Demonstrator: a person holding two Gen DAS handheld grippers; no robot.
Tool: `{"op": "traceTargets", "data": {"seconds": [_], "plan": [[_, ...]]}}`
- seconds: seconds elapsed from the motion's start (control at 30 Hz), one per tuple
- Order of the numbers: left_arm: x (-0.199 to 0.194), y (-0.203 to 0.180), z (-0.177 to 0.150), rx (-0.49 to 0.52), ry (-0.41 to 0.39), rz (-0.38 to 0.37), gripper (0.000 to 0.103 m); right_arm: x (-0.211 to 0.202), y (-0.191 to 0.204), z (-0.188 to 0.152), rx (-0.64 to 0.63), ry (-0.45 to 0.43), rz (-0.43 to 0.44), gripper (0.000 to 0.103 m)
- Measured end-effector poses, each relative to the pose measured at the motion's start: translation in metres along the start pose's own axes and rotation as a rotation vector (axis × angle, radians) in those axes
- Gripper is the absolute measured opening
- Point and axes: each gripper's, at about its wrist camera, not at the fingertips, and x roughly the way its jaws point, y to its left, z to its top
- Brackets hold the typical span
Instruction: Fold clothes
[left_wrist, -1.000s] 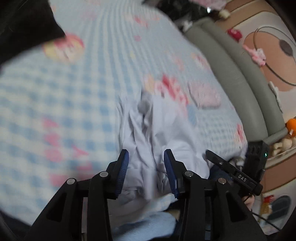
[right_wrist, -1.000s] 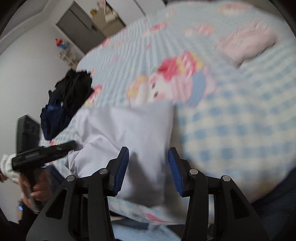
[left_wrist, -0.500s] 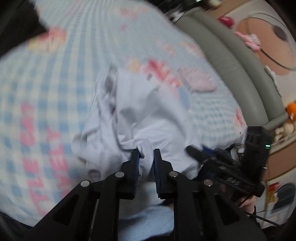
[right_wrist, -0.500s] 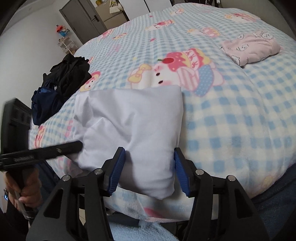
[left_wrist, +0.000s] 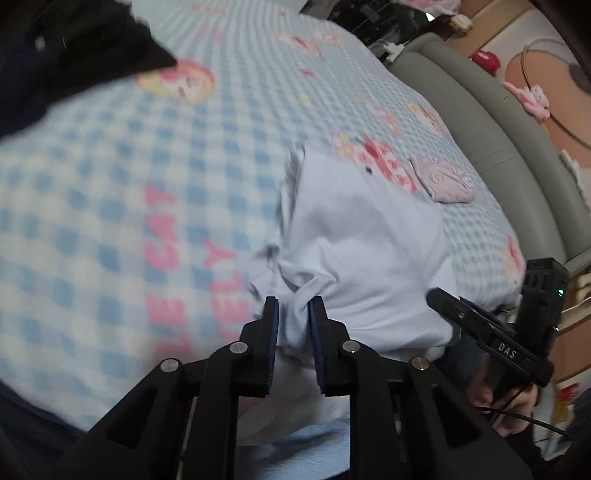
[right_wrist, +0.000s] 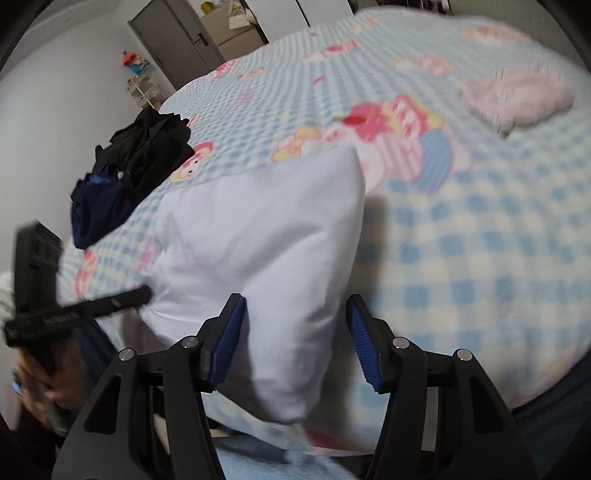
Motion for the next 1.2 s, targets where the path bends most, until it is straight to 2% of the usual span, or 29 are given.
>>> {"op": "traceTargets", "data": {"seconds": [0.07,0.1,0.2,0.27,0.33,0.4,0.47,0.5,0.57,0.7,0.77,0.8,0.87,0.93,1.03,1.1,1.2], "plan": [[-0.019,-0.003,0.006,0.005,-0.056,0.068,0.016,-0.010,-0.004,0.003,0.018,-0.017,-0.027,0.056],[-0.026,-0.006,0.008,0.007,-0.079,0.069,0.014,-0.016,-0.007,0.004,0.034,-0.031,-0.035,0.056],[-0.037,-0.021,0.012,0.027,-0.118,-0.048,0.015,-0.028,-0.010,0.010,0.047,-0.067,-0.027,0.056],[-0.038,-0.040,0.009,0.078,-0.130,-0.119,0.016,-0.021,-0.007,0.010,0.031,-0.051,-0.011,0.056],[-0.023,-0.056,0.006,0.118,-0.089,-0.170,0.017,-0.009,0.000,0.008,0.006,-0.027,-0.017,0.056],[0.007,-0.057,0.002,0.132,-0.005,-0.091,0.017,0.001,0.005,0.003,-0.028,-0.020,-0.054,0.058],[0.026,-0.043,-0.003,0.104,0.051,-0.023,0.014,0.003,-0.003,0.000,0.003,0.001,-0.031,0.058],[0.029,-0.034,-0.006,0.080,0.059,-0.011,0.003,0.004,-0.007,-0.001,0.019,0.011,-0.020,0.059],[0.023,-0.023,-0.006,0.051,0.050,0.006,0.003,0.000,-0.016,-0.003,0.051,0.019,-0.001,0.059],[0.007,-0.025,-0.001,0.069,0.008,0.115,0.004,-0.020,-0.016,-0.002,0.035,-0.021,-0.026,0.059],[-0.004,-0.032,0.003,0.095,-0.033,0.128,0.004,-0.032,-0.016,0.001,0.041,-0.047,-0.019,0.059],[-0.009,-0.033,0.006,0.097,-0.051,0.106,0.004,-0.037,-0.016,0.003,0.043,-0.057,-0.010,0.059],[-0.015,-0.039,0.012,0.103,-0.089,0.027,0.004,-0.040,-0.017,0.005,0.046,-0.063,-0.011,0.059],[-0.013,-0.057,0.019,0.154,-0.113,-0.026,0.004,-0.035,-0.016,0.010,0.029,-0.052,-0.032,0.059],[0.007,-0.084,0.031,0.225,-0.097,-0.110,0.008,-0.023,-0.010,0.026,0.010,-0.063,-0.046,0.059],[0.030,-0.090,0.040,0.243,-0.058,-0.095,0.018,-0.011,-0.006,0.036,-0.013,-0.066,-0.052,0.059],[0.064,-0.081,0.044,0.240,0.016,0.020,0.018,0.018,-0.005,0.039,-0.029,-0.011,-0.095,0.059]]}}
